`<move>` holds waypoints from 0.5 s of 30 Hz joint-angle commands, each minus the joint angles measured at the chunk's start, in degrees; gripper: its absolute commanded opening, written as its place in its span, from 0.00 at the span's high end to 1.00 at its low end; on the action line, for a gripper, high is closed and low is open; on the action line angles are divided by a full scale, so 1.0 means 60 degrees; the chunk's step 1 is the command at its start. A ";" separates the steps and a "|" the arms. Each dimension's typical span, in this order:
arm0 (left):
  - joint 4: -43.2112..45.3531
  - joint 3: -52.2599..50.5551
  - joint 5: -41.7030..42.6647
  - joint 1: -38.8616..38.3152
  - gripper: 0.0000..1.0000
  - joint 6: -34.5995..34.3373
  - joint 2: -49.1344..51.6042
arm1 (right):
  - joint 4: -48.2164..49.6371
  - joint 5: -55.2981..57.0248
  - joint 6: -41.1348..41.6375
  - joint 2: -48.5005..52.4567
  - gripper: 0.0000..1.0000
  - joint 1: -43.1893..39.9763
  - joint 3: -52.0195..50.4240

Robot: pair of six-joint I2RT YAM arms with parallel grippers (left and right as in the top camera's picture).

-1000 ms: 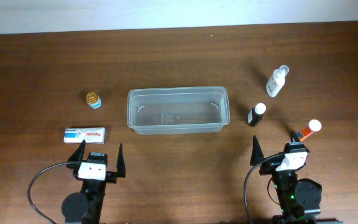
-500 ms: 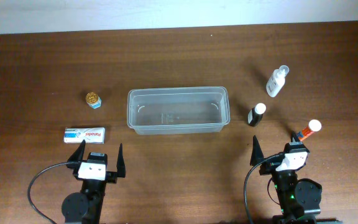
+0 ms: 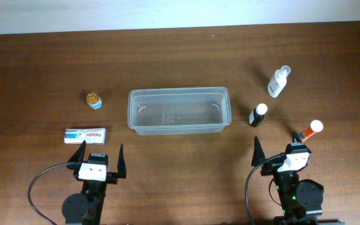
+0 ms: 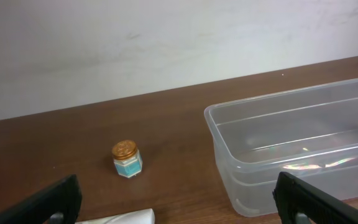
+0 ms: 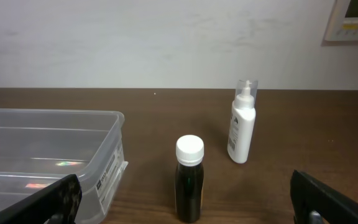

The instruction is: Pack container

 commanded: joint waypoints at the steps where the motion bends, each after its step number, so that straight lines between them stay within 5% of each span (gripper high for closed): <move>1: -0.0040 -0.0044 -0.0062 0.0055 0.01 0.0149 -0.0098 | -0.0055 0.0109 -0.0029 -0.0095 0.02 0.0055 -0.0044; 15: -0.0040 -0.0044 -0.0062 0.0055 0.00 0.0153 -0.0098 | -0.0007 -0.0605 0.0397 -0.0007 0.02 0.0062 -0.0033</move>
